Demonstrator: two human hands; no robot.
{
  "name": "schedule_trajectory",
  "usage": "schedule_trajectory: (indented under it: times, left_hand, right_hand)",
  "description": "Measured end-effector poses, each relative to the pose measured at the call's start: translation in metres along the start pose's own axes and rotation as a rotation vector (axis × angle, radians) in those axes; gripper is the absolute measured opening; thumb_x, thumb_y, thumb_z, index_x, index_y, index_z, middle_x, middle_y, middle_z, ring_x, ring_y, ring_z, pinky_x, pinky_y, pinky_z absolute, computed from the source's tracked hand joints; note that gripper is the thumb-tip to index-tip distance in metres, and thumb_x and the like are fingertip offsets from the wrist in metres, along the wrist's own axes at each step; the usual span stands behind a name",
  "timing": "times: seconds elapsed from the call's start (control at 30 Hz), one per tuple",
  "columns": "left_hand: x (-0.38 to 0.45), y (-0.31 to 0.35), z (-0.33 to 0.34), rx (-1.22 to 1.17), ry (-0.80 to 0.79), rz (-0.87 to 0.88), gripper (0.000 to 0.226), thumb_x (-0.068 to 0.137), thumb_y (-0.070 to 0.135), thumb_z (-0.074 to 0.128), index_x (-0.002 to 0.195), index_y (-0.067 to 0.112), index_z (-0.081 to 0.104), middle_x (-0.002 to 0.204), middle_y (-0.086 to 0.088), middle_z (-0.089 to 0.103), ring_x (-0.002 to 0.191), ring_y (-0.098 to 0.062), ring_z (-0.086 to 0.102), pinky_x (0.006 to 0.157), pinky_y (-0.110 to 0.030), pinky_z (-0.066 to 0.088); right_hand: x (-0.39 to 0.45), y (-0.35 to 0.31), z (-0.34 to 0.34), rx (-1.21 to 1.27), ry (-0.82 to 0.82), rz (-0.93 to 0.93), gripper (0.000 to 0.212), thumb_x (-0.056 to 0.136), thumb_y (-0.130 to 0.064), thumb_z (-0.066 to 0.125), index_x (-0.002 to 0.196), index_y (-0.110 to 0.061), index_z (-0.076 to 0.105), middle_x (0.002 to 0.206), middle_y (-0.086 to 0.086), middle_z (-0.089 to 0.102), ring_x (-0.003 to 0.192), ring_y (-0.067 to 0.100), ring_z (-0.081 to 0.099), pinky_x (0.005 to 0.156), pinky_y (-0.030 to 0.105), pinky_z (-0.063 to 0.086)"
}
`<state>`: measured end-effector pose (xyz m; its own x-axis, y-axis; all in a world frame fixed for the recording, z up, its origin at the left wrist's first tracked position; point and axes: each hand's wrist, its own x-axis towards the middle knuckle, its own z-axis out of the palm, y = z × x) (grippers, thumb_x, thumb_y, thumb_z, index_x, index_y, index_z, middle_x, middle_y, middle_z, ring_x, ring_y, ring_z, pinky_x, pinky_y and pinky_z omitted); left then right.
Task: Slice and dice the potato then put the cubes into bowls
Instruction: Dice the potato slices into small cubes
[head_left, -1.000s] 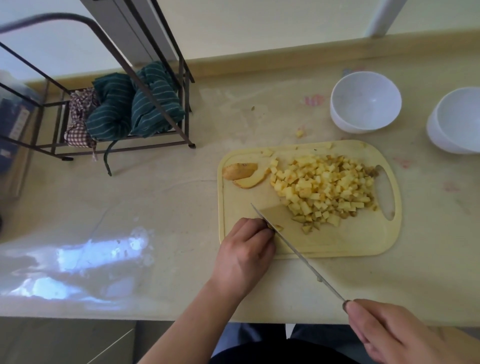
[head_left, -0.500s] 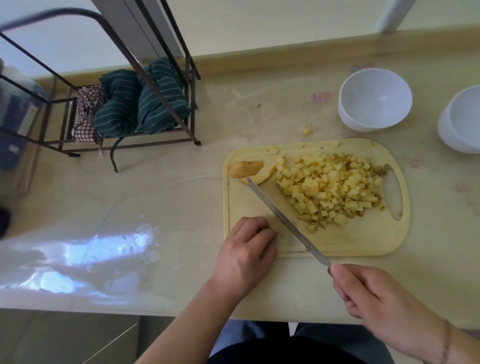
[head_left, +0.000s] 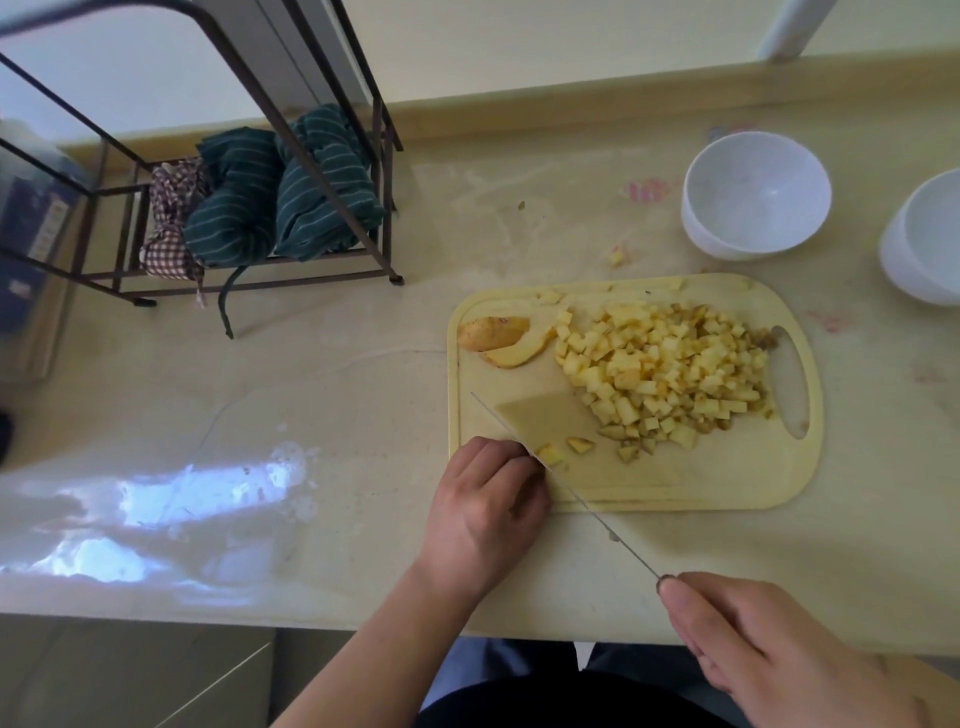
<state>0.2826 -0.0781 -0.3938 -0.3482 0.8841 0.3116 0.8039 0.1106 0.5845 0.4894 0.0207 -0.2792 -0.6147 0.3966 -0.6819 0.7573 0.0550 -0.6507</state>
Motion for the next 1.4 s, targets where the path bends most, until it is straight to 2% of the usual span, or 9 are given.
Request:
schedule_trajectory:
  times: [0.13, 0.37, 0.67, 0.8, 0.9, 0.97, 1.07, 1.23, 1.4]
  left_hand:
    - [0.001, 0.0, -0.001, -0.004, 0.002, -0.002, 0.009, 0.078, -0.004, 0.08, 0.083, 0.001, 0.075, 0.083, -0.007, 0.068, 0.074, -0.024, 0.059, 0.076, -0.021, 0.042]
    - [0.001, -0.001, 0.001, -0.039, 0.003, -0.006, 0.014, 0.075, -0.007, 0.08, 0.085, 0.0, 0.076, 0.086, -0.007, 0.07, 0.074, -0.026, 0.061, 0.07, -0.029, 0.05]
    - [-0.003, -0.002, -0.006, -0.06, 0.011, 0.009, 0.003, 0.087, 0.003, 0.074, 0.089, 0.001, 0.076, 0.093, -0.008, 0.072, 0.083, -0.023, 0.065, 0.077, -0.033, 0.055]
    - [-0.011, 0.001, -0.022, -0.182, 0.134, -0.115, 0.015, 0.082, 0.001, 0.055, 0.094, 0.005, 0.063, 0.094, -0.005, 0.062, 0.088, -0.016, 0.06, 0.082, -0.021, 0.048]
    - [-0.019, -0.003, -0.03, -0.227, 0.267, -0.284, 0.026, 0.072, 0.005, 0.041, 0.095, 0.018, 0.046, 0.093, 0.003, 0.048, 0.089, -0.005, 0.048, 0.083, -0.015, 0.04]
    - [-0.019, -0.003, -0.032, -0.331, 0.313, -0.448, 0.035, 0.07, 0.003, 0.038, 0.094, 0.028, 0.044, 0.091, 0.012, 0.049, 0.087, -0.006, 0.05, 0.081, -0.017, 0.041]
    - [-0.016, 0.0, -0.03, -0.44, 0.308, -0.63, 0.041, 0.07, -0.006, 0.04, 0.091, 0.029, 0.045, 0.086, 0.021, 0.058, 0.08, -0.003, 0.057, 0.072, -0.012, 0.044]
    - [-0.016, -0.003, -0.031, -0.343, 0.207, -0.598, 0.055, 0.07, -0.001, 0.045, 0.091, 0.049, 0.049, 0.089, 0.016, 0.061, 0.085, -0.012, 0.061, 0.073, -0.018, 0.047]
    - [-0.015, -0.001, -0.03, -0.259, 0.167, -0.515, 0.037, 0.072, -0.003, 0.049, 0.092, 0.029, 0.051, 0.087, 0.006, 0.057, 0.08, -0.009, 0.055, 0.069, -0.012, 0.041]
  right_hand:
    - [-0.01, -0.008, -0.008, -0.142, 0.018, 0.068, 0.06, 0.078, -0.061, 0.025, 0.072, -0.006, 0.05, 0.056, -0.007, 0.048, 0.056, 0.003, 0.05, 0.06, 0.016, 0.04]
    - [0.023, 0.007, 0.014, -0.073, 0.091, -0.062, 0.075, 0.071, -0.093, 0.019, 0.068, -0.022, 0.044, 0.051, -0.002, 0.043, 0.049, 0.007, 0.04, 0.054, 0.032, 0.038]
    - [0.025, 0.005, 0.01, 0.169, 0.082, -0.007, 0.063, 0.074, -0.078, 0.036, 0.061, -0.016, 0.036, 0.048, -0.006, 0.03, 0.044, 0.007, 0.026, 0.043, 0.015, 0.025]
    - [0.021, -0.001, 0.015, 0.143, 0.029, -0.084, 0.067, 0.078, -0.077, 0.036, 0.065, -0.011, 0.038, 0.048, -0.004, 0.032, 0.045, 0.006, 0.029, 0.047, 0.019, 0.027]
    - [0.016, -0.01, 0.021, 0.018, 0.018, -0.137, 0.054, 0.081, -0.074, 0.032, 0.063, -0.025, 0.046, 0.049, -0.003, 0.043, 0.047, 0.007, 0.04, 0.051, 0.023, 0.033]
    - [0.016, -0.015, 0.024, -0.011, 0.001, -0.13, 0.047, 0.078, -0.071, 0.032, 0.063, -0.028, 0.047, 0.05, -0.004, 0.047, 0.048, 0.007, 0.045, 0.052, 0.022, 0.034]
    - [0.021, -0.012, 0.029, -0.016, -0.011, -0.12, 0.057, 0.077, -0.071, 0.031, 0.061, -0.017, 0.04, 0.051, -0.001, 0.043, 0.049, 0.008, 0.041, 0.054, 0.024, 0.034]
    - [0.027, 0.007, 0.026, 0.084, -0.007, -0.071, 0.069, 0.08, -0.077, 0.035, 0.067, -0.009, 0.04, 0.052, -0.004, 0.037, 0.051, 0.007, 0.035, 0.053, 0.026, 0.032]
    - [0.022, 0.013, 0.001, 0.21, -0.01, 0.009, 0.057, 0.082, -0.068, 0.039, 0.064, -0.015, 0.042, 0.048, -0.006, 0.03, 0.045, 0.01, 0.027, 0.044, 0.018, 0.027]
